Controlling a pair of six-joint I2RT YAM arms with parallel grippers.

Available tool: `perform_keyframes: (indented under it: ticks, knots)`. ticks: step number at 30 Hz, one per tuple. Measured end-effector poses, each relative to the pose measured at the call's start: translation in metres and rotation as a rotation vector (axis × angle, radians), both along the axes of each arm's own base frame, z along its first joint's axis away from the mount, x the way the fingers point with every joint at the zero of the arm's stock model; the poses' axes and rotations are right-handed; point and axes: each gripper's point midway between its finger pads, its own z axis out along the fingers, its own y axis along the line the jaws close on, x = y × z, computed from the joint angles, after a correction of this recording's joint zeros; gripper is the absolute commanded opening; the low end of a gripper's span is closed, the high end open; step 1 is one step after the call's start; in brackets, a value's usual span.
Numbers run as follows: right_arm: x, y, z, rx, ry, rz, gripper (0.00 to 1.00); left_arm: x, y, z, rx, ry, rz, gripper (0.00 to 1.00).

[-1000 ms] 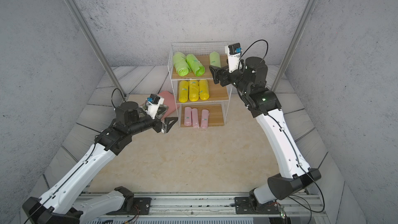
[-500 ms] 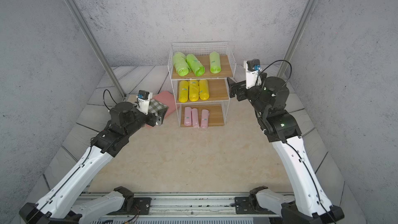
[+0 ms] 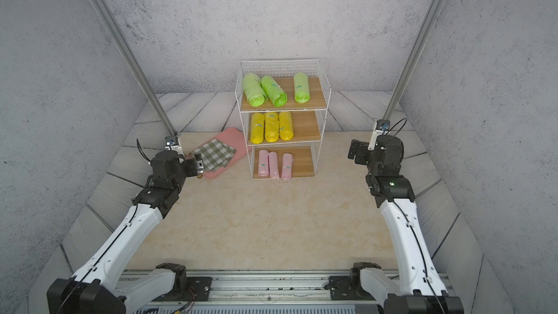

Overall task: Sort the rolls of trash bags by color and place them on the shelf
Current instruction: Reset both arms

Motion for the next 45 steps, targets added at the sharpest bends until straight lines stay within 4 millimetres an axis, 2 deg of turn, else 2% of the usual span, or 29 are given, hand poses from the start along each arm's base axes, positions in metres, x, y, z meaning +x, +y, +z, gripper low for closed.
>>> perform_keyframes:
  ticks: [3,6,10,20,23,26,29,39,42,45]
  knots:
    - [0.004,-0.010,-0.048,0.030,0.056,-0.039,0.99,0.004,0.015,-0.029,0.011,0.042,0.064,0.97]
    - [0.008,-0.017,-0.092,0.051,0.103,-0.066,0.99,0.006,0.033,-0.048,0.018,0.054,0.136,0.97]
    - [0.009,-0.022,-0.136,0.065,0.139,-0.089,0.99,0.003,0.054,-0.066,0.035,0.057,0.210,0.97]
    - [0.015,-0.026,-0.197,0.036,0.122,-0.098,0.99,0.009,0.069,-0.111,0.073,0.098,0.240,0.97]
    - [0.020,-0.023,-0.208,0.030,0.131,-0.074,0.99,0.011,0.069,-0.123,0.064,0.099,0.231,0.97]
    - [0.027,-0.019,-0.210,0.029,0.103,-0.045,0.99,0.012,0.066,-0.136,0.058,0.103,0.207,0.97]
    - [0.026,-0.013,-0.220,0.026,0.093,-0.011,0.99,0.012,0.061,-0.145,0.051,0.100,0.180,0.97]
    - [0.027,0.003,-0.236,0.007,0.062,0.083,0.99,0.021,0.046,-0.159,0.038,0.043,0.076,0.97]
    - [0.029,0.005,-0.234,0.000,0.055,0.093,0.99,0.019,0.043,-0.169,0.038,0.065,0.056,0.97]
    - [0.030,0.009,-0.232,-0.010,0.051,0.100,0.99,0.021,0.042,-0.165,0.037,0.049,0.047,0.97]
